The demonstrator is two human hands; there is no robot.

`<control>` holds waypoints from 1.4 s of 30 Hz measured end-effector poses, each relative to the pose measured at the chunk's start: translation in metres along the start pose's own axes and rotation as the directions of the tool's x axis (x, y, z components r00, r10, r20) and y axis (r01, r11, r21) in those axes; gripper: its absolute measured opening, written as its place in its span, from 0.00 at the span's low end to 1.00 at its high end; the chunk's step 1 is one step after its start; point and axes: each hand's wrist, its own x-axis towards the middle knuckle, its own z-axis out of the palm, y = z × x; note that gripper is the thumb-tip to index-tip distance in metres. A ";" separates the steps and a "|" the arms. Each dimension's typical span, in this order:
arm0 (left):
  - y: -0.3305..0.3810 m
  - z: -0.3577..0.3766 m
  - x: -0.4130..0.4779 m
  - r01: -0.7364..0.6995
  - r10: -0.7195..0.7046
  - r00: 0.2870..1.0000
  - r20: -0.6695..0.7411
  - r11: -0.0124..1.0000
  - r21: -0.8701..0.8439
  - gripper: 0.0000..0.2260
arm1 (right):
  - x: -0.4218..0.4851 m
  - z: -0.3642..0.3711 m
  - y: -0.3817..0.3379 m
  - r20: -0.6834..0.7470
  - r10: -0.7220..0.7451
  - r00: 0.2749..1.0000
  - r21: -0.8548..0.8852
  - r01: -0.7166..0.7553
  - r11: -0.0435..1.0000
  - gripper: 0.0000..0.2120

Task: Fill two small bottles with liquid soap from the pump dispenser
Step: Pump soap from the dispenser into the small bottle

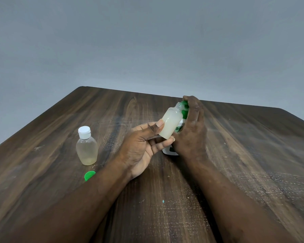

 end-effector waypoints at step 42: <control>0.000 -0.001 0.000 0.019 -0.019 1.000 0.010 1.000 0.001 0.14 | 0.000 -0.002 0.000 -0.017 -0.009 1.000 -0.037 0.008 0.999 0.44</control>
